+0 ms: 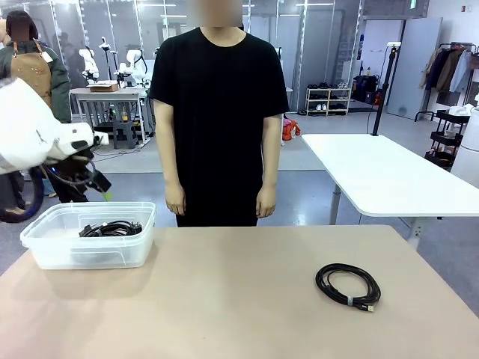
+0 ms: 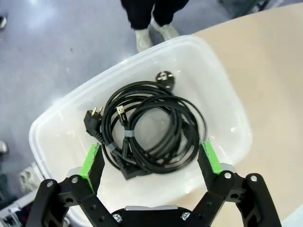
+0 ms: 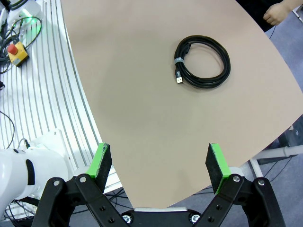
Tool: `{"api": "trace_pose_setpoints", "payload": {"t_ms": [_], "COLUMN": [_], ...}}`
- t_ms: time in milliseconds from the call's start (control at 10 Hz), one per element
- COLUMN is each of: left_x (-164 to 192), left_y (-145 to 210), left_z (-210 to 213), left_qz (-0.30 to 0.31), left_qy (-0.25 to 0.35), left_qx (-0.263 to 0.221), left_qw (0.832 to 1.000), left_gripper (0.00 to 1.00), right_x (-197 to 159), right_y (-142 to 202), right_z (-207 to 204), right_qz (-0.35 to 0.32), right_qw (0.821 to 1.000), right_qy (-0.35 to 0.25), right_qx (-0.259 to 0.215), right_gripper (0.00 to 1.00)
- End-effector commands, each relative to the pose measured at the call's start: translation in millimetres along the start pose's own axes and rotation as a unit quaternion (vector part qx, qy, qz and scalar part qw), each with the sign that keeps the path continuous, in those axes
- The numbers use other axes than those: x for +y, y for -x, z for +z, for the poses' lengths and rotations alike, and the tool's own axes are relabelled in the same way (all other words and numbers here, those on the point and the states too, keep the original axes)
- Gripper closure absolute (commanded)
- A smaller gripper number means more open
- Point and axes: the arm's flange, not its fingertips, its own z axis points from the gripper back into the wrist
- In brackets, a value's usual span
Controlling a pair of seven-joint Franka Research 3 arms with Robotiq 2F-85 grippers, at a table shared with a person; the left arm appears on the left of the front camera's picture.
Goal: Organize and store the cables.
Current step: Place the USB Extension Cable into the Organizing box.
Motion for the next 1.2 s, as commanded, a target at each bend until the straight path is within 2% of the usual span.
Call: {"api": "trace_pose_setpoints", "payload": {"t_ms": [0, 200, 400, 500, 600, 700, 900, 1000, 1100], "left_x": [-8.5, -27.9, -39.7, -42.1, -42.5, -36.9, -16.2, -8.1, -3.2], "left_y": [46.5, 93.9, 146.5, 171.5, 200.1, 220.9, 243.5, 250.1, 253.8], "left_z": [54.4, 103.9, 128.7, 132.2, 141.1, 143.0, 139.9, 137.5, 136.3], "left_qz": [-0.04, -0.079, -0.128, -0.144, -0.166, -0.197, -0.25, -0.287, -0.282], "left_qy": [0.045, 0.088, 0.101, 0.11, 0.109, 0.136, 0.163, 0.167, 0.175], "left_qx": [-0.008, -0.013, -0.01, -0.023, -0.065, -0.094, -0.154, -0.155, -0.155], "left_qw": [0.998, 0.993, 0.986, 0.983, 0.978, 0.966, 0.942, 0.931, 0.931], "left_gripper": [0.0, 0.0, 0.0, 0.0, 0.0, 0.0, 0.0, 0.0, 0.0], "right_x": [-1.4, -1.4, -1.4, -1.4, -1.4, -1.4, -1.4, -1.4, -1.4], "right_y": [-0.9, -0.9, -0.9, -0.9, -0.9, -0.9, -0.9, -0.9, -0.9], "right_z": [-0.9, -0.9, -0.9, -0.9, -0.9, -0.9, -0.9, -0.9, -0.9], "right_qz": [0.002, 0.002, 0.002, 0.002, 0.002, 0.002, 0.002, 0.002, 0.002], "right_qw": [1.0, 1.0, 1.0, 1.0, 1.0, 1.0, 1.0, 1.0, 1.0], "right_qy": [0.003, 0.003, 0.003, 0.003, 0.003, 0.003, 0.003, 0.003, 0.003], "right_qx": [-0.001, -0.001, -0.001, -0.001, -0.001, -0.001, -0.001, -0.001, -0.001], "right_gripper": [0.0, 0.0, 0.0, 0.0, 0.0, 0.0, 0.0, 0.0, 0.0]}}
